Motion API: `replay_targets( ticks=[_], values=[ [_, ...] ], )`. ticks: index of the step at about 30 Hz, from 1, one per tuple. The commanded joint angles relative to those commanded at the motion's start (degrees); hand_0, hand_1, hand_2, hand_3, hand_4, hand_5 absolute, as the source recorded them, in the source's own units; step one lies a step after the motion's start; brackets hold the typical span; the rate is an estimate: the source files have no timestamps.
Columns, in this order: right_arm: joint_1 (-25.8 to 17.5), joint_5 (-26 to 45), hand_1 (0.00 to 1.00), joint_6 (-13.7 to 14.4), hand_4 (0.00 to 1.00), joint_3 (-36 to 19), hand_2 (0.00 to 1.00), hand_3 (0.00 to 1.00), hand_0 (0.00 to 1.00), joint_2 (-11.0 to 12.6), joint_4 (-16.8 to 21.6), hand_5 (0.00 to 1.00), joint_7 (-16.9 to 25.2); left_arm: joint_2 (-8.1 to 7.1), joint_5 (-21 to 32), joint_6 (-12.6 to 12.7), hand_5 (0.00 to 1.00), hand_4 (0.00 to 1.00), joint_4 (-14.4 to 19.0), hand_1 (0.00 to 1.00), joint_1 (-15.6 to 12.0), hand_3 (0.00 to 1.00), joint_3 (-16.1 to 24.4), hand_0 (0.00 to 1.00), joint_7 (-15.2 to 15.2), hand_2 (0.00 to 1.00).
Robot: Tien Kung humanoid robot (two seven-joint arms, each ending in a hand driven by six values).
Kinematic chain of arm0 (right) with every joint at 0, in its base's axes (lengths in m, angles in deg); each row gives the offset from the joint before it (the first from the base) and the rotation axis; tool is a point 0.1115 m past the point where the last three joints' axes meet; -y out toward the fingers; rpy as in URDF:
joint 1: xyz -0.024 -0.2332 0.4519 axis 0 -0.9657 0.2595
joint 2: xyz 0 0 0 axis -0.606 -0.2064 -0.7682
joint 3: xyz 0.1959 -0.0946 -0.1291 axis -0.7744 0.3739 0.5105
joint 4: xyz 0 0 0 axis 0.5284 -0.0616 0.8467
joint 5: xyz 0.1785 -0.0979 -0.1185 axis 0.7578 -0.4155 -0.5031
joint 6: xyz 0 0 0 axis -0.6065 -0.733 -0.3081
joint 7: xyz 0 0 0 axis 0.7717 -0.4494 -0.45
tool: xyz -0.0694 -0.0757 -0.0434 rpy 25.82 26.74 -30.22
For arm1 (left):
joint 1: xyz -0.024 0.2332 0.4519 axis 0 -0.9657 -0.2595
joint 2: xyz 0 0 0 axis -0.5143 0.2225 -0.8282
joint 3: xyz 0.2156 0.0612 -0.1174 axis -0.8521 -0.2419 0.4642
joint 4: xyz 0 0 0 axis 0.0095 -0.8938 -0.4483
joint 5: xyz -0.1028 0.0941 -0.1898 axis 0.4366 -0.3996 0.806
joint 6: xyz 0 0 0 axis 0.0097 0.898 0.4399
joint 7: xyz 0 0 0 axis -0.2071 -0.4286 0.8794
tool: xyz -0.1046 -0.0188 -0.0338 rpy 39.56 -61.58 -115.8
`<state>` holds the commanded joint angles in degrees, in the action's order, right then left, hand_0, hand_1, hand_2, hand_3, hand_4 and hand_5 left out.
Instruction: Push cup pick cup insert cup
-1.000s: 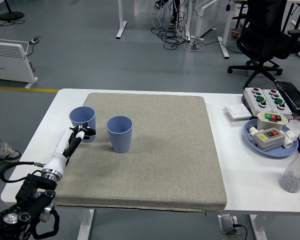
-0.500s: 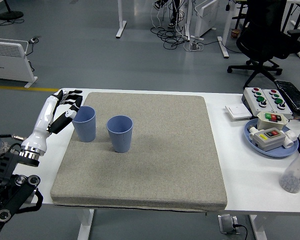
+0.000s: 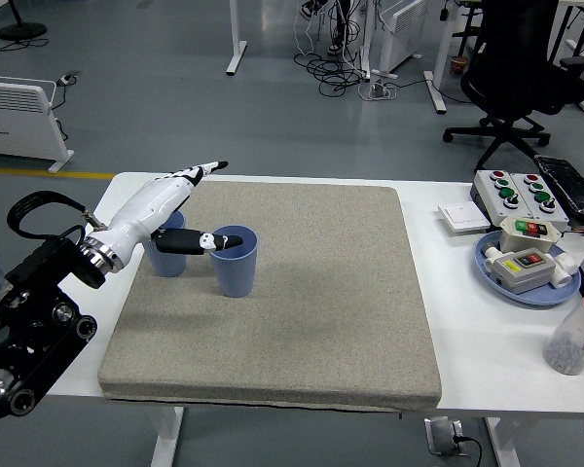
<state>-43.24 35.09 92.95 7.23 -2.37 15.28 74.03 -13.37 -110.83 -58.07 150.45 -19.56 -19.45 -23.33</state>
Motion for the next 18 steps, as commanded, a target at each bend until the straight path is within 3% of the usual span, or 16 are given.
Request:
replay_targets(
  ticks=[1,7,18],
  values=[
    [-0.06,-0.14,0.668,-0.02,0.166,-0.08,0.705,0.598,0.73,0.0,0.01,0.39,-0.04,0.01,-0.2,-0.94,0.572,0.998,-0.55,0.959,0.85,0.998,-0.86,0.911,0.64,0.998],
    [-0.5,-0.85,0.668,-0.1,0.166,-0.54,0.705,0.598,0.73,-0.04,0.04,0.39,-0.28,0.9,-1.08,-5.37,0.596,0.998,-5.53,0.963,6.15,0.998,-6.97,0.923,3.7,0.998],
    [-0.55,-1.43,0.668,-0.13,0.166,-0.89,0.705,0.599,0.73,0.02,0.07,0.388,-0.34,3.34,-2.27,-7.08,0.56,0.998,-13.87,0.954,11.96,0.998,-13.15,0.911,3.51,0.998]
  ],
)
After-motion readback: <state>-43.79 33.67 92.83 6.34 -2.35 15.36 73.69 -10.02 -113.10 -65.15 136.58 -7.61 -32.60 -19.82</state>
